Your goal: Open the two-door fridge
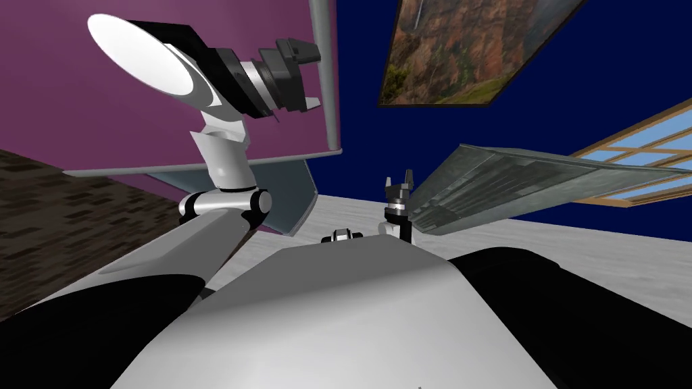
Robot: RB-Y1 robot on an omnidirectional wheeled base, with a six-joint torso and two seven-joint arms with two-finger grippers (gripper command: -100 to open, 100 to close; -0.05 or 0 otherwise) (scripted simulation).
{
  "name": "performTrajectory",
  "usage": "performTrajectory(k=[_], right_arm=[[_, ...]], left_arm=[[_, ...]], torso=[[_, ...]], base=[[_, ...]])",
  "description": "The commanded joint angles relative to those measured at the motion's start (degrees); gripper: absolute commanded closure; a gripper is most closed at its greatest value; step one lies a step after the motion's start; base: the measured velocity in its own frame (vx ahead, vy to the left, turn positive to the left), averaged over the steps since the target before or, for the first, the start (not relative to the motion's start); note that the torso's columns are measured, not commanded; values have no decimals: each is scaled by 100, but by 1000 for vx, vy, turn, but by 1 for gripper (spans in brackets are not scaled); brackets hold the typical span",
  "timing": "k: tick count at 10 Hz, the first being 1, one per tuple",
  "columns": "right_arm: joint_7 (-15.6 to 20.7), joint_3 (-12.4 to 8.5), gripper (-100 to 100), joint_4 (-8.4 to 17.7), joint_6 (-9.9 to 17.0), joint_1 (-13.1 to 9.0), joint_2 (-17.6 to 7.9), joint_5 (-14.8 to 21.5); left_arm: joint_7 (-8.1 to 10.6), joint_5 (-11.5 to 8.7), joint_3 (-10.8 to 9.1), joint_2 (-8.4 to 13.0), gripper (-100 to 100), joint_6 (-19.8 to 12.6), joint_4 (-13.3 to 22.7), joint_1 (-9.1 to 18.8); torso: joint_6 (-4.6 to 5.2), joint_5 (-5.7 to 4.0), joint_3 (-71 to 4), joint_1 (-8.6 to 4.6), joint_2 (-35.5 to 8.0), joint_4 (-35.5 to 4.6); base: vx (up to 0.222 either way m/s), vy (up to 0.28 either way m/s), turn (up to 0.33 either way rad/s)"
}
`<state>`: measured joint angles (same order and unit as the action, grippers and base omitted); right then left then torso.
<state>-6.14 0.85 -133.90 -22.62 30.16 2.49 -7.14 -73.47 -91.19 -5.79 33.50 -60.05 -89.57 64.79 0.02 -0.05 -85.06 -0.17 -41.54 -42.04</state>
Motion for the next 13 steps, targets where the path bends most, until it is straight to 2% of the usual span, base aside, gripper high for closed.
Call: performTrajectory(k=[1, 6, 7, 8, 13], right_arm=[[0, 0, 0, 0, 0, 0, 0, 0], [0, 0, 0, 0, 0, -1, 0, 0], [0, 0, 0, 0, 0, -2, 0, 0], [0, 0, 0, 0, 0, -3, 0, 0], [0, 0, 0, 1, 1, -4, -1, 0]], left_arm=[[382, -98, 42, -24, -100, -79, -308, 135], [1144, -303, 105, -25, -100, -255, -925, 443], [1014, -262, 117, -47, -100, -216, -818, 421], [1049, -265, 120, -48, 0, -221, -833, 429], [1046, -265, 120, -49, 0, -220, -831, 428]], torso=[[-2, 3, 22, 8, -35, -10], [-3, 5, 53, 16, -79, -27], [-1, 4, 45, 14, -67, -23], [2, 8, 51, 26, -81, -24], [-2, 5, 48, 16, -73, -24]], base=[[147, -63, 257], [109, -66, 241], [56, -36, 39], [10, -8, -8], [1, -1, 0]])
